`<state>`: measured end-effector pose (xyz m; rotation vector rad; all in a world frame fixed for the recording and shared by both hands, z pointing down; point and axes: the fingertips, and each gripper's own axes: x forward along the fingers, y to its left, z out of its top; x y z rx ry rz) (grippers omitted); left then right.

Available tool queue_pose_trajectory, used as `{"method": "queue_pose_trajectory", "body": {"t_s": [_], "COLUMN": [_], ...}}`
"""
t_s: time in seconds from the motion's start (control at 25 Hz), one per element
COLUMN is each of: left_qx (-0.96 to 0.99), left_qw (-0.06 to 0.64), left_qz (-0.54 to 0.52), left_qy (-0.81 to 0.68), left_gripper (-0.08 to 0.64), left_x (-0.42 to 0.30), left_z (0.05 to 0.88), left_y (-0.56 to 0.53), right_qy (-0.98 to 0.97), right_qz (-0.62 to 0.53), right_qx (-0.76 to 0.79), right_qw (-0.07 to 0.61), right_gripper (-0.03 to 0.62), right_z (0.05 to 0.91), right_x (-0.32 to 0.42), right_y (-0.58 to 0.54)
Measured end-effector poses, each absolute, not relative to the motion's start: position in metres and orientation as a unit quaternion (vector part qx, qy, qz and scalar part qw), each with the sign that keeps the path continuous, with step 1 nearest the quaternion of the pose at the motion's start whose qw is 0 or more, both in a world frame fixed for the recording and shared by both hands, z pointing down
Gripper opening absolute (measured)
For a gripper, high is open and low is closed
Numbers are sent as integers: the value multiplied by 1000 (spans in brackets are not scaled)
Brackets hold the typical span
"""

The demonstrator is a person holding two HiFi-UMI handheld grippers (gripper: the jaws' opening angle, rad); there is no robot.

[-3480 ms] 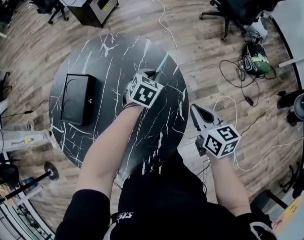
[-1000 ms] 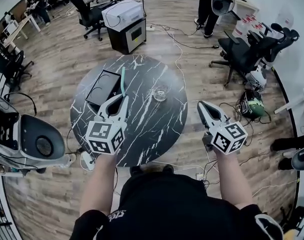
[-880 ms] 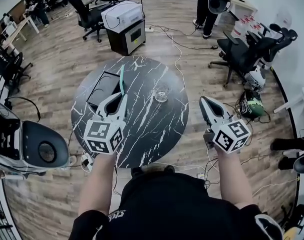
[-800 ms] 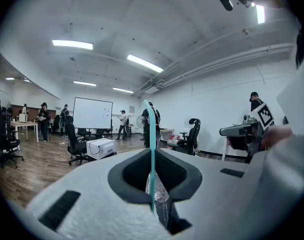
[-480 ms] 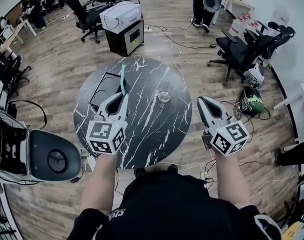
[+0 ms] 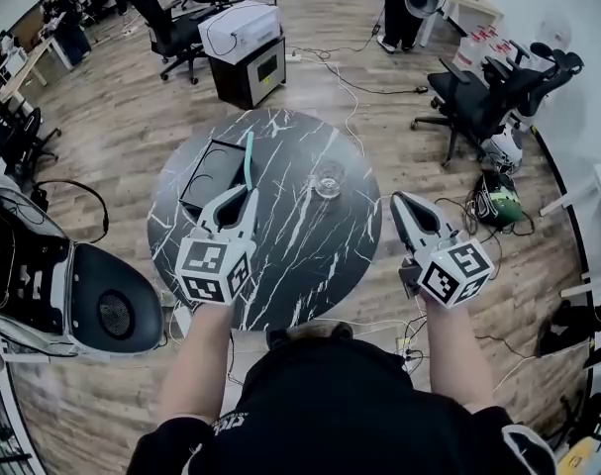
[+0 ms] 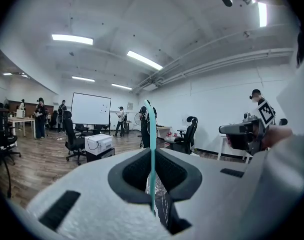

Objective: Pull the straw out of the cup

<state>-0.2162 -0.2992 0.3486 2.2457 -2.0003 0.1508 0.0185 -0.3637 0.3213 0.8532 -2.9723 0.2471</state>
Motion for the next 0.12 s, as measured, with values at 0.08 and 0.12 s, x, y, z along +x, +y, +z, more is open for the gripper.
{"method": "queue_pose_trajectory", "body": {"t_s": [0.08,0.12], "left_qx": [745,745], "left_qw": [67,68], "left_qz": [51,51], "left_qy": [-662,-661], "left_gripper": [31,31], "left_x": [-215,-215], "left_z": [350,350], "left_y": [-298,-298], "right_qy": [-957,-957], "right_qz": [85,86], "right_qx": [276,276], "right_qw": [16,14], "right_gripper": [2,2], "right_z": [320,319], "right_x": [18,18], "right_y": [-363,-363]}}
